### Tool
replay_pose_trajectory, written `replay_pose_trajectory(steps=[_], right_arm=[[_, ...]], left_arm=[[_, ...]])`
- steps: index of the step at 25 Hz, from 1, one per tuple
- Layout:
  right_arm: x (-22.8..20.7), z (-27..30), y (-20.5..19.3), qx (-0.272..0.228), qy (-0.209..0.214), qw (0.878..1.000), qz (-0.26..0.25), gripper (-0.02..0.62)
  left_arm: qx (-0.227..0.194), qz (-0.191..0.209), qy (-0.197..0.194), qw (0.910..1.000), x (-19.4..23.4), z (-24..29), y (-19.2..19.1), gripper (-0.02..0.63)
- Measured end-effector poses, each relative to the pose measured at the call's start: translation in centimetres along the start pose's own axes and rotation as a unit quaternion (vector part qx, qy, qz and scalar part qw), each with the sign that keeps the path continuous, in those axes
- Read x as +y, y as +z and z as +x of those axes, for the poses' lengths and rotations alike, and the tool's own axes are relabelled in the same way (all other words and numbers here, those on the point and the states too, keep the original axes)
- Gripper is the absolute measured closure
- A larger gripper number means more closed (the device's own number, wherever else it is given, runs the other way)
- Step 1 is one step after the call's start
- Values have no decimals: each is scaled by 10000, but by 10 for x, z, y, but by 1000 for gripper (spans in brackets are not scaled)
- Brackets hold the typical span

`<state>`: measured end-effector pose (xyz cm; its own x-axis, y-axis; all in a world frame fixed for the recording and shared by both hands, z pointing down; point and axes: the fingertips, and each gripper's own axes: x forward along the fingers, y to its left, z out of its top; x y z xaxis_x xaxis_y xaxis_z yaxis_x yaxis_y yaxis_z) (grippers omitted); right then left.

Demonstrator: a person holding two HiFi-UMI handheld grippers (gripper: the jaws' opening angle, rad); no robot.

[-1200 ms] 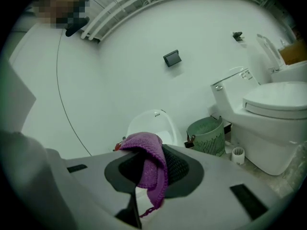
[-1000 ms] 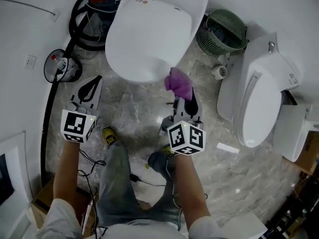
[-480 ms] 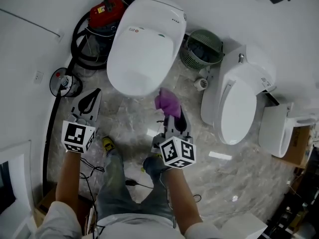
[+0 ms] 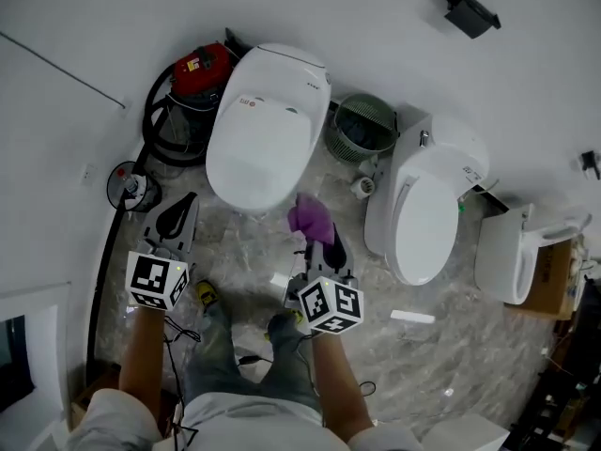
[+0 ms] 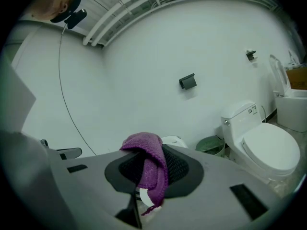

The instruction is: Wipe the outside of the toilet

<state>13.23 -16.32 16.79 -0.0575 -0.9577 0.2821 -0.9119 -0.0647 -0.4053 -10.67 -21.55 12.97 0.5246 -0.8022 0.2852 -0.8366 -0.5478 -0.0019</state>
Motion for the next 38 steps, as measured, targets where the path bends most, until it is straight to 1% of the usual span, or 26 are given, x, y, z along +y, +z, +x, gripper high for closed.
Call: replay_pose_trajectory(steps=[5,10,14,17,19,23,30,38], right_arm=[[12,-20,32,-27,83,9998,-154,506],[22,-37,68,-170,105,9985,-507,508],[25,-50,84,-238,140,9981,-546,506],[30,-57,93,-229,232,9977,-602,508],[34,-62,100,-229,288,9974,-624,508],[39,-72,112,-275,343,9962,-758,508],[53,-89,130,-355,432,9953,-794,508],[57,-103,149,-561,420,9940,-844,508]], left_arm=[[-61,40,-72,9999,-16,-12,36,589],[-127,64,-121,9998,-29,-26,71,589],[-141,92,-133,9998,-38,-36,87,589],[-225,58,-93,9997,-41,-41,102,589],[-282,119,-100,9995,-44,-44,113,589],[-388,104,-93,9991,-50,-52,124,589],[-581,140,-106,9982,-58,-68,148,589],[-672,216,-73,9975,-56,-86,162,589]])
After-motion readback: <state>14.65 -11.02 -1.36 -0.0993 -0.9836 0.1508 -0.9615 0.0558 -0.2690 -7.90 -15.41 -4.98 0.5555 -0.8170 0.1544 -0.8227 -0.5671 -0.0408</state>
